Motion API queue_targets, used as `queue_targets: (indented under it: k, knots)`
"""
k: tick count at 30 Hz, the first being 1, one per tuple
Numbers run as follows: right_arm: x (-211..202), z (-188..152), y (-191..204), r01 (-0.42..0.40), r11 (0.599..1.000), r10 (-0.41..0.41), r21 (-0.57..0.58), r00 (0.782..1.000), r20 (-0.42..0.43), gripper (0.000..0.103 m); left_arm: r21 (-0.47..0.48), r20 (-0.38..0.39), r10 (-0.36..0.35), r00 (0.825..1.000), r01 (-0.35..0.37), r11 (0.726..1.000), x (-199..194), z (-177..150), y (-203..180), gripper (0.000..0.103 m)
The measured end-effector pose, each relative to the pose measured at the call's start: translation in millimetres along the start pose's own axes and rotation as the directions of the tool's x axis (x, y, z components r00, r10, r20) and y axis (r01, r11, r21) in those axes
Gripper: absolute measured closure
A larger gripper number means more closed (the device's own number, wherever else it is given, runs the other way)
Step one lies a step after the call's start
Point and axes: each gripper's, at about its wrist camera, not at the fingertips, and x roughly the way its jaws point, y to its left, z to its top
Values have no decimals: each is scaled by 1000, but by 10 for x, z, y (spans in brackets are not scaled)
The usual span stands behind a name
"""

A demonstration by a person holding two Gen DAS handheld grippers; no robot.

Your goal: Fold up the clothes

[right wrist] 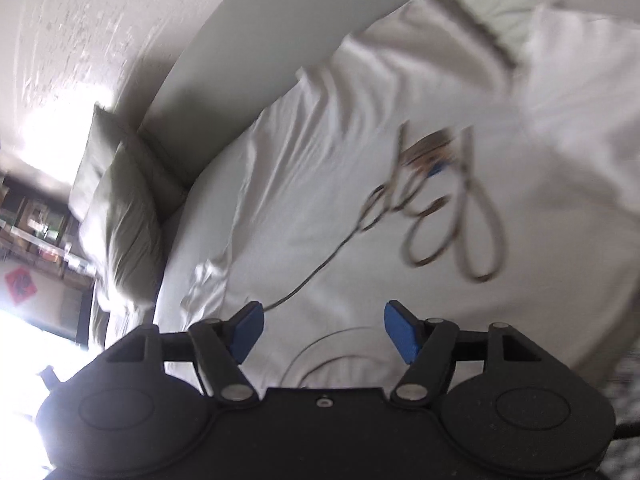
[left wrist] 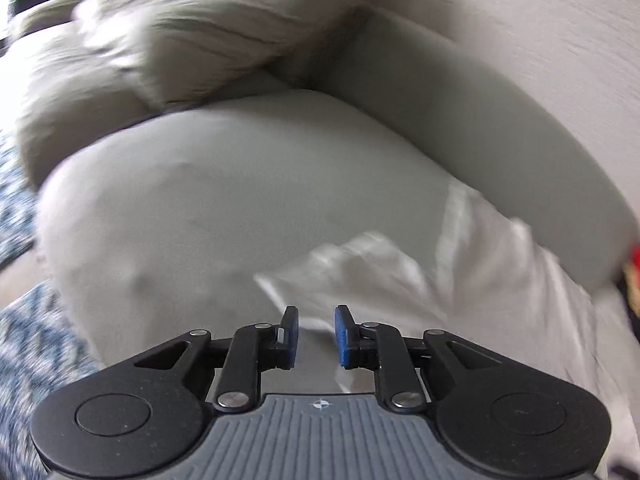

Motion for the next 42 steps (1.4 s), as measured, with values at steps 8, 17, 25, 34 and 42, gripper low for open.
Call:
queue_targets:
  k: [8,17,25,34,42]
  knots:
    - [142,-113,-85,131,985,-136,-112,990,-34,91,182,-142,-128,982,153,971,296,-246,-822,87]
    - [-95,35,-329,390,915,-394,-108,919,-21,103,327,-189,287,939,-215,920,369,-238,-767,91]
    - [-427,-35,-272,409,901,-400,-147,913,83,81,330,-119,157,980,-109,938,-74,-307,-626,90]
    - [-98,34,-419,373,921,-363,-109,926,104,82,474,-185,19,983,72,878,149,-674,-1347,85]
    - [-171,-435,-92,432,815,-487,-386,872,-53,82,636,-286,178,942,48,770,-19,-1188,-1327,87]
